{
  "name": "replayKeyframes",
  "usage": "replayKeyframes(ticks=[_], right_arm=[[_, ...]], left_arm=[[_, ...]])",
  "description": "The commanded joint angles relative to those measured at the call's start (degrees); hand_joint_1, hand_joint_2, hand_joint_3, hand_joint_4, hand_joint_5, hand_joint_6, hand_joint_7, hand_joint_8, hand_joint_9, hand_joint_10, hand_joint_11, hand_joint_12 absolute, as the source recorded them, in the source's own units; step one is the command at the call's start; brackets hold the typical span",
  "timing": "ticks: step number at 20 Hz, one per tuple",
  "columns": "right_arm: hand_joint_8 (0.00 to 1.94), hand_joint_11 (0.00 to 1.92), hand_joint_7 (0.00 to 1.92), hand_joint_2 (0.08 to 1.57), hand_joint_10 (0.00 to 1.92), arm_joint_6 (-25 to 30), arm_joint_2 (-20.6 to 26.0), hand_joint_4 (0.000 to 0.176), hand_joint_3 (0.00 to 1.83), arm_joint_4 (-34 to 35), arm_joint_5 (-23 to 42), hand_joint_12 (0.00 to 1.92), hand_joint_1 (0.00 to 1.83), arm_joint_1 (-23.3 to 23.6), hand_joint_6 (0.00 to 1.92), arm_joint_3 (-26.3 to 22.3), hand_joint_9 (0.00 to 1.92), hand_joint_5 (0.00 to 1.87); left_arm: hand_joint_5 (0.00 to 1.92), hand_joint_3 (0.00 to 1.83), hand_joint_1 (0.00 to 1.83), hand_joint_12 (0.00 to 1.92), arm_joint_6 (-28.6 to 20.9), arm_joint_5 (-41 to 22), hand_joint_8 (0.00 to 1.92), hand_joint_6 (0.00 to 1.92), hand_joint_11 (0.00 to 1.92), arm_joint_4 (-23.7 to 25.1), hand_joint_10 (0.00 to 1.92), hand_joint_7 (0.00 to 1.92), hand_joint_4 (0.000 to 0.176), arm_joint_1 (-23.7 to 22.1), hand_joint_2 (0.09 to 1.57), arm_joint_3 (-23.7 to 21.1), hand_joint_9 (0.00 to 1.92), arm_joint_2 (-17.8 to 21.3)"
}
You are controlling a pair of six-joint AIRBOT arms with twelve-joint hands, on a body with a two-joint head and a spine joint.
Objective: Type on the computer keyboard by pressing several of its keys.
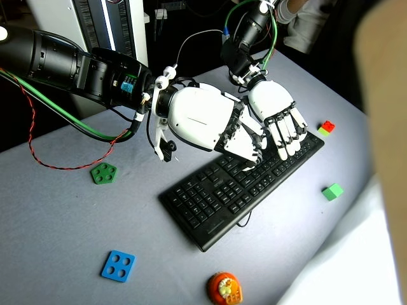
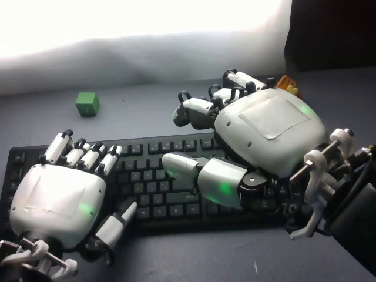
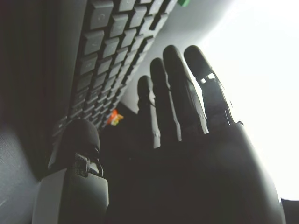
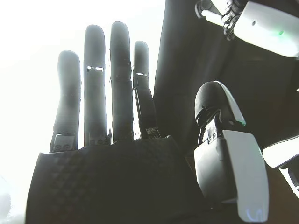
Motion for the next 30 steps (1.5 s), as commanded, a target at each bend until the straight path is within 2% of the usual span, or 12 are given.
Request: replayKeyframes(ticks=[1, 2, 4, 7, 10, 11, 12, 14, 16, 22, 28, 30], right_arm=[[0.0, 0.1, 0.8, 1.28, 0.84, 0.5, 0.1, 0.0, 0.0, -3.8, 5.1, 1.69, 0.05, 0.1, 0.54, -0.1, 0.5, 0.42], [0.01, 0.09, 0.8, 1.28, 0.84, 0.5, 0.1, 0.0, 0.0, -3.8, 5.1, 1.7, 0.05, 0.1, 0.55, -0.1, 0.5, 0.42], [0.01, 0.11, 0.81, 1.27, 0.83, 0.5, 0.1, 0.0, 0.0, -3.8, 5.1, 1.69, 0.06, 0.1, 0.55, -0.1, 0.51, 0.44], [0.0, 0.09, 0.79, 1.27, 0.83, 0.5, 0.1, 0.0, 0.0, -3.8, 5.0, 1.7, 0.05, 0.0, 0.55, -0.1, 0.5, 0.42], [0.0, 0.07, 0.79, 1.28, 0.86, 0.5, 0.1, 0.0, 0.0, -3.8, 4.8, 1.71, 0.04, 0.0, 0.59, -0.1, 0.49, 0.39], [0.01, 0.08, 0.8, 1.27, 0.86, 0.5, 0.1, 0.0, 0.0, -3.8, 4.6, 1.72, 0.04, 0.1, 0.59, -0.1, 0.5, 0.4], [0.01, 0.08, 0.8, 1.27, 0.86, 0.5, 0.1, 0.0, 0.0, -3.8, 4.4, 1.72, 0.04, 0.2, 0.59, -0.1, 0.5, 0.4], [0.01, 0.06, 0.8, 1.28, 0.87, 0.5, 0.4, 0.0, 0.0, -3.8, 3.9, 1.74, 0.01, 0.4, 0.6, -0.2, 0.5, 0.38], [0.01, 0.06, 0.79, 1.28, 0.87, 0.4, 1.2, 0.0, 0.0, -3.8, 2.6, 1.73, 0.0, 0.8, 0.59, -0.2, 0.5, 0.36], [0.01, 0.08, 0.8, 1.27, 0.89, -3.1, 3.4, 0.0, 0.0, -3.8, -3.6, 1.7, 0.01, 1.8, 0.59, -0.2, 0.48, 0.39], [0.02, 0.13, 0.83, 1.27, 0.86, -2.8, 5.8, 0.0, 0.0, -2.9, -3.0, 1.68, 0.03, 2.3, 0.55, -1.8, 0.52, 0.45], [0.04, 0.15, 0.88, 1.27, 0.97, -3.1, 6.0, 0.0, 0.0, -1.0, -2.9, 1.72, 0.06, 2.8, 0.6, -1.9, 0.52, 0.53]], left_arm=[[0.25, 0.0, 0.63, 1.18, -0.2, -5.5, 0.01, 0.01, 0.0, 3.4, 0.04, 0.36, 0.042, -0.1, 1.19, 0.6, 0.43, 0.4], [0.21, 0.0, 0.84, 1.09, -0.5, -5.1, 0.0, 0.0, 0.0, 3.6, 0.02, 0.26, 0.067, 0.0, 1.07, 1.0, 0.36, 0.6], [0.11, 0.0, 0.98, 0.81, -1.3, -4.8, 0.0, 0.0, 0.0, 4.2, 0.0, 0.13, 0.099, 0.2, 0.96, 1.7, 0.25, 0.8], [0.05, 0.0, 1.0, 0.77, -1.6, -4.8, 0.0, 0.0, 0.0, 4.5, 0.0, 0.08, 0.106, 0.2, 0.92, 2.0, 0.21, 0.8], [0.03, 0.0, 0.87, 0.64, -1.8, -4.5, 0.0, 0.0, 0.0, 4.7, 0.0, 0.07, 0.096, -0.9, 0.99, 1.8, 0.19, 1.0], [0.07, 0.01, 0.73, 0.79, -1.8, -4.4, 0.01, 0.01, 0.0, 4.7, 0.02, 0.11, 0.074, -1.1, 1.03, 1.4, 0.24, 1.4], [0.07, 0.01, 0.73, 0.79, -1.8, -4.2, 0.01, 0.01, 0.0, 4.7, 0.02, 0.11, 0.074, -1.3, 1.03, 1.0, 0.24, 1.8], [0.1, 0.04, 0.25, 1.02, -2.1, -3.5, 0.02, 0.01, 0.0, 4.7, 0.04, 0.19, 0.059, -1.5, 1.19, -0.1, 0.29, 3.0], [0.17, 0.02, 0.03, 1.05, -2.5, -3.1, 0.02, 0.03, 0.0, 5.2, 0.05, 0.27, 0.055, -1.9, 1.24, -1.2, 0.31, 4.6], [0.22, 0.0, 0.0, 1.05, -4.2, -1.2, 0.02, 0.03, 0.0, 5.9, 0.06, 0.32, 0.05, -2.9, 1.23, -5.3, 0.34, 10.1], [0.32, 0.01, 0.0, 1.09, -3.7, 0.8, 0.02, 0.04, 0.0, 5.9, 0.07, 0.41, 0.036, -4.2, 1.25, -8.3, 0.4, 15.7], [0.35, 0.0, 0.0, 1.17, -3.9, 1.7, 0.02, 0.04, 0.0, 5.8, 0.08, 0.46, 0.03, -4.7, 1.26, -8.6, 0.44, 17.0]])
